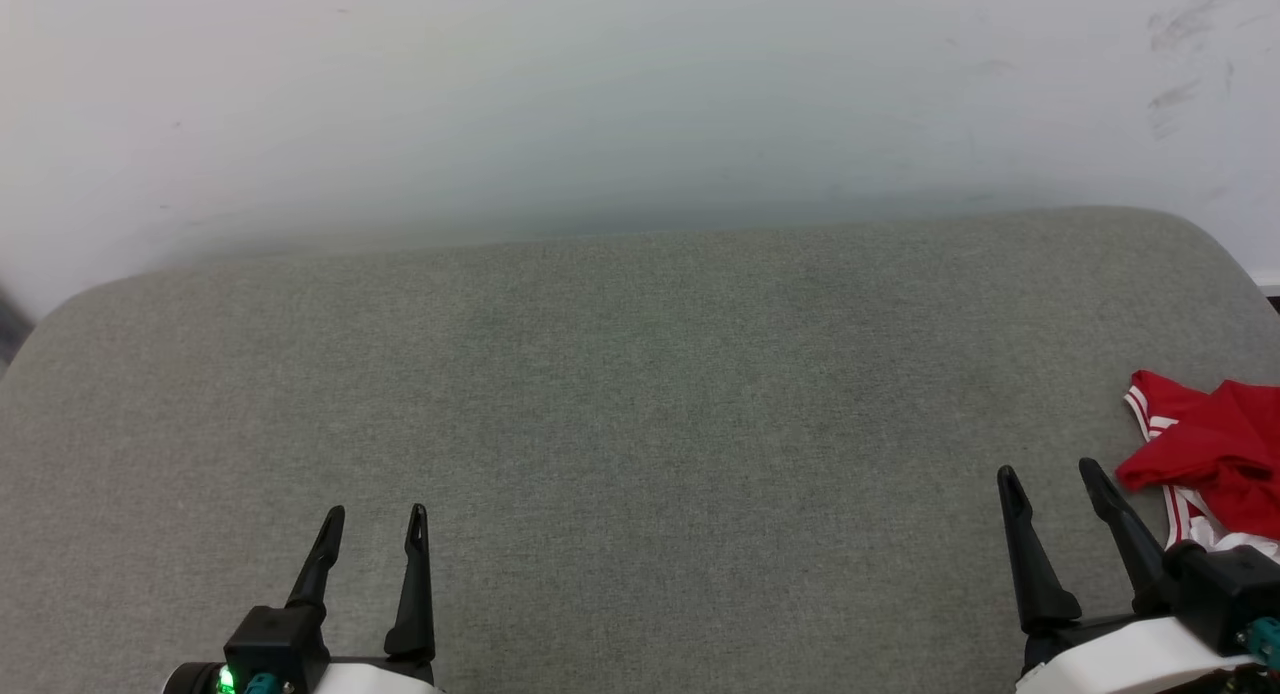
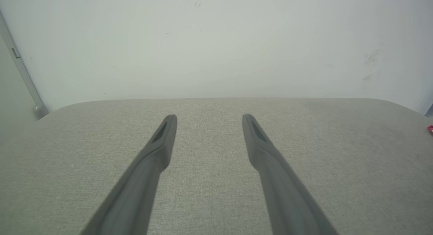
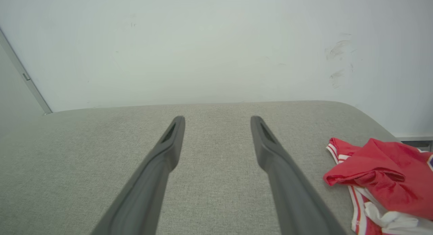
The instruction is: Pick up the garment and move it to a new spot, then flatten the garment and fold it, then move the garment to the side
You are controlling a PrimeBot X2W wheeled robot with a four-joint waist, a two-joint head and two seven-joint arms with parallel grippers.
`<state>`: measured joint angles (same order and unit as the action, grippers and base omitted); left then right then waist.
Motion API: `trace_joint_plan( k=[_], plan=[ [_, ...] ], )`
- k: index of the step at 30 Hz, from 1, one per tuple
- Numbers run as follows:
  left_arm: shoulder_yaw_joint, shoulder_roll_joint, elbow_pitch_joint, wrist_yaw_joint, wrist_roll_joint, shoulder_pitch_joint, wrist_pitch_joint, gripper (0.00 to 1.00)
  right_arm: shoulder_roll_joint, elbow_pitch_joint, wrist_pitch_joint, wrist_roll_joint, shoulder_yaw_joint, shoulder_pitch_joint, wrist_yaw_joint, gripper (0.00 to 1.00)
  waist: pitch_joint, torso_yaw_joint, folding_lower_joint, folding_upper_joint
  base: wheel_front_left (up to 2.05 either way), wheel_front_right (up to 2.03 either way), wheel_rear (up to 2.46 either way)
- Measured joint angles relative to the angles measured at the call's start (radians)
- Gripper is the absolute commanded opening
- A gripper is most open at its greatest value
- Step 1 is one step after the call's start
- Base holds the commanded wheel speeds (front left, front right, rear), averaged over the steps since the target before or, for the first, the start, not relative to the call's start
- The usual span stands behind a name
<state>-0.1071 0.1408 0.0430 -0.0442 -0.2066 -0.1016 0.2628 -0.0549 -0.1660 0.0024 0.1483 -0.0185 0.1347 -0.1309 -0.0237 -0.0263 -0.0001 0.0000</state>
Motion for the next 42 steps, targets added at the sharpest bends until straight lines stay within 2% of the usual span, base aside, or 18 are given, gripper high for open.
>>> trace_joint_plan(
  k=[11,12,16,42],
  plan=[
    [0.005,-0.018,0.005,0.006,0.01,0.011,0.0,1.0,0.002,-0.001,0.003,0.016,0.008,0.0,0.0,1.0,0.007,0.009,0.0001,0.0,0.0,0.0,0.0],
    [0.004,-0.02,0.013,0.006,0.009,0.007,0.0,0.0,0.002,0.008,0.003,0.016,0.009,0.0,0.0,0.0,0.007,0.009,0.0001,0.0,0.0,0.0,0.0],
    [0.001,-0.026,0.047,0.007,-0.01,-0.012,-0.007,0.0,0.002,0.041,0.004,0.034,0.011,0.007,0.0,0.0,0.007,0.009,0.0001,0.0,0.0,0.0,0.0],
    [0.068,-0.046,0.097,0.059,-0.459,0.048,-0.123,0.0,-0.016,0.159,0.009,0.519,0.011,-0.055,0.0,0.0,0.011,0.013,0.0002,0.0,0.0,0.0,0.0]
  ],
)
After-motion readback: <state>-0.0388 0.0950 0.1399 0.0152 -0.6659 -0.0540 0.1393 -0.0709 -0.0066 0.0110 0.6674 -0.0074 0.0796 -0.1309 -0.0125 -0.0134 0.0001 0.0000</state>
